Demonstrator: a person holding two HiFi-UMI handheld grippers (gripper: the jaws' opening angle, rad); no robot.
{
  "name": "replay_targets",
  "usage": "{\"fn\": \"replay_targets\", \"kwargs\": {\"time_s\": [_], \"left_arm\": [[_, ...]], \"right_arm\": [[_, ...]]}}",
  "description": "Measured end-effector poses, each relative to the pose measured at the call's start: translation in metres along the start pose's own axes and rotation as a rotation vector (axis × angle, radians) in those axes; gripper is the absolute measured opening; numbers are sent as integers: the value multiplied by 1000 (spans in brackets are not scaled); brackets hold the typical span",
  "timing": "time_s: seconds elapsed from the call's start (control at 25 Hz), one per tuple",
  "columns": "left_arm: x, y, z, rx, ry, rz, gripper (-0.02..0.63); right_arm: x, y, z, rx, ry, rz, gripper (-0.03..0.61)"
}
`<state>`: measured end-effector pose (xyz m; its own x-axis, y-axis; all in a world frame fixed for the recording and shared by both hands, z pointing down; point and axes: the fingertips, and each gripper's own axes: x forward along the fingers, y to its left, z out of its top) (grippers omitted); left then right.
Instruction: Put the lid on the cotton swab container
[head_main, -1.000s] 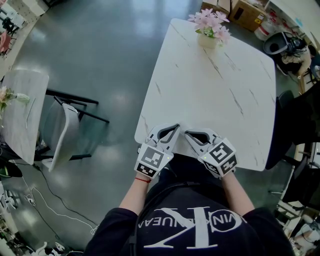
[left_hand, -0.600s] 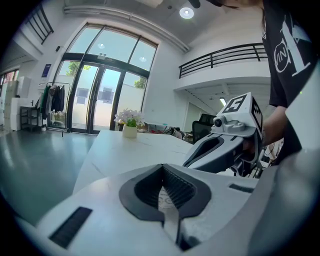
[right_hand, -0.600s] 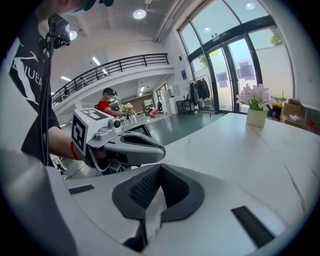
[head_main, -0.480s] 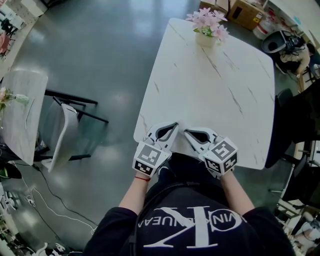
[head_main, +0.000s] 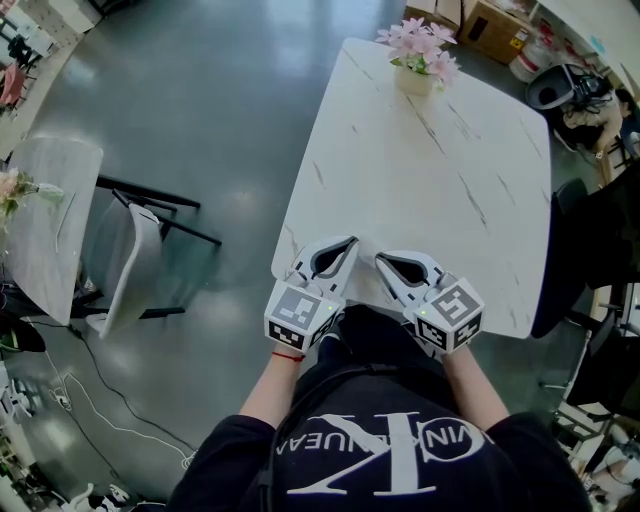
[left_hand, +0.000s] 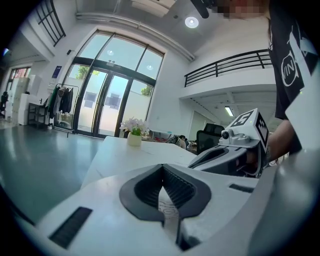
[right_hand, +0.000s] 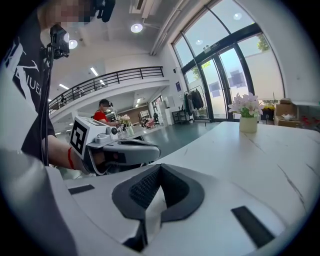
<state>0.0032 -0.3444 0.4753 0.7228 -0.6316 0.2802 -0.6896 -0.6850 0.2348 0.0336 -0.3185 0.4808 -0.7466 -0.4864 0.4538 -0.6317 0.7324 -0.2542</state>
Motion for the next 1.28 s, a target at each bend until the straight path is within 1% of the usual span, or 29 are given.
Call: {"fn": "replay_targets", "kwargs": {"time_s": [0.48,0.96,1.28], "left_arm": [[-29,-14,16,7,-50,31,5],[-61,-41,24,31,-90,28,5],[-86,-62,23,45,-105,21,5]], "right_arm": [[-14,17,22,-50,-70,-36,3],[-44,44,28,-66,-145,-89,3],[-62,69,25,-78,-172,-111,3]]}}
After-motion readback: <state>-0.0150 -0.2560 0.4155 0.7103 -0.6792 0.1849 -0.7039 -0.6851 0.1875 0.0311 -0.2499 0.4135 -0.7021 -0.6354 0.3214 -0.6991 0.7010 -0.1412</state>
